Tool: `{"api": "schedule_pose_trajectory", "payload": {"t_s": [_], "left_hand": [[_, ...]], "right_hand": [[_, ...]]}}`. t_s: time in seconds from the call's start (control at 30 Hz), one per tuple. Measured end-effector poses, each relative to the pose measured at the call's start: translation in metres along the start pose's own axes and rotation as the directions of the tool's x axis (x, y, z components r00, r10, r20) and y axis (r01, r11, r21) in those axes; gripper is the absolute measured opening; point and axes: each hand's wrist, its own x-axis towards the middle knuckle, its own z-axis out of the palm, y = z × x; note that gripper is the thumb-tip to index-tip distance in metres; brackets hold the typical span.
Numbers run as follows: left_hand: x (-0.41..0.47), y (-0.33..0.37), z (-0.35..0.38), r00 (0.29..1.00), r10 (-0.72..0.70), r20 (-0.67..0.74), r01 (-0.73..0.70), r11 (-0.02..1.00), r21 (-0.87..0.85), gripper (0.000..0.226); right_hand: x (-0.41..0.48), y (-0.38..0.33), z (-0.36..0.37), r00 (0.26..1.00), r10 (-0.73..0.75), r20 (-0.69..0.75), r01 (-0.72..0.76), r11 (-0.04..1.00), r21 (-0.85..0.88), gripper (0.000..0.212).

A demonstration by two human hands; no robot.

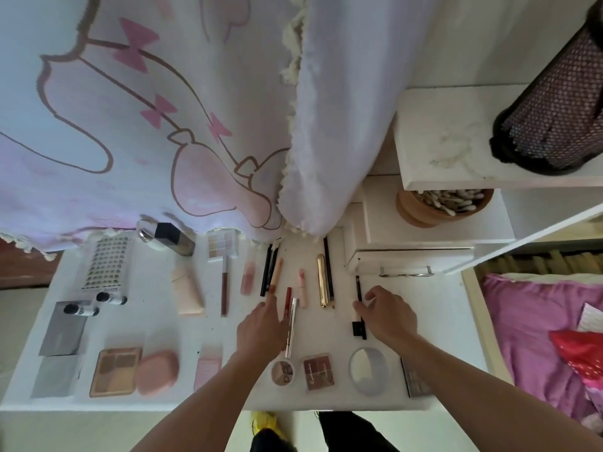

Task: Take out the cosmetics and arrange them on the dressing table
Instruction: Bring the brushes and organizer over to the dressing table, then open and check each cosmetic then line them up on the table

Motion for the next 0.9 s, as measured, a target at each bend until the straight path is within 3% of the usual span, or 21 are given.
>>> {"api": "schedule_pose_trajectory", "payload": {"t_s": [0.3,0.5,0.63,0.77,0.9], "left_hand": [[-0.038,-0.065,-0.048,0.992,0.086,-0.094,-0.087,0.996,-0.003,0.038],[-0.088,-0.165,-0.086,0.985,0.069,-0.157,-0.066,0.998,0.025,0.033],[-0.122,-0.244,-0.116,0.973,0.006,-0.229,0.004,0.999,0.043,0.023],[-0.144,-0.320,-0.141,0.949,-0.109,-0.296,0.094,0.994,-0.064,0.026],[-0.151,-0.356,-0.155,0.938,-0.174,-0.298,0.145,0.982,-0.119,0.028]], "right_hand": [[-0.047,-0.064,0.013,0.984,-0.129,-0.126,0.121,0.990,-0.070,0.026],[-0.106,-0.141,0.058,0.968,-0.211,-0.132,0.204,0.977,-0.069,0.022],[-0.144,-0.205,0.093,0.955,-0.285,-0.081,0.279,0.957,-0.072,0.020],[-0.174,-0.270,0.124,0.930,-0.365,-0.037,0.362,0.929,-0.079,0.018],[-0.178,-0.312,0.134,0.903,-0.427,-0.035,0.421,0.900,-0.115,0.020]]}}
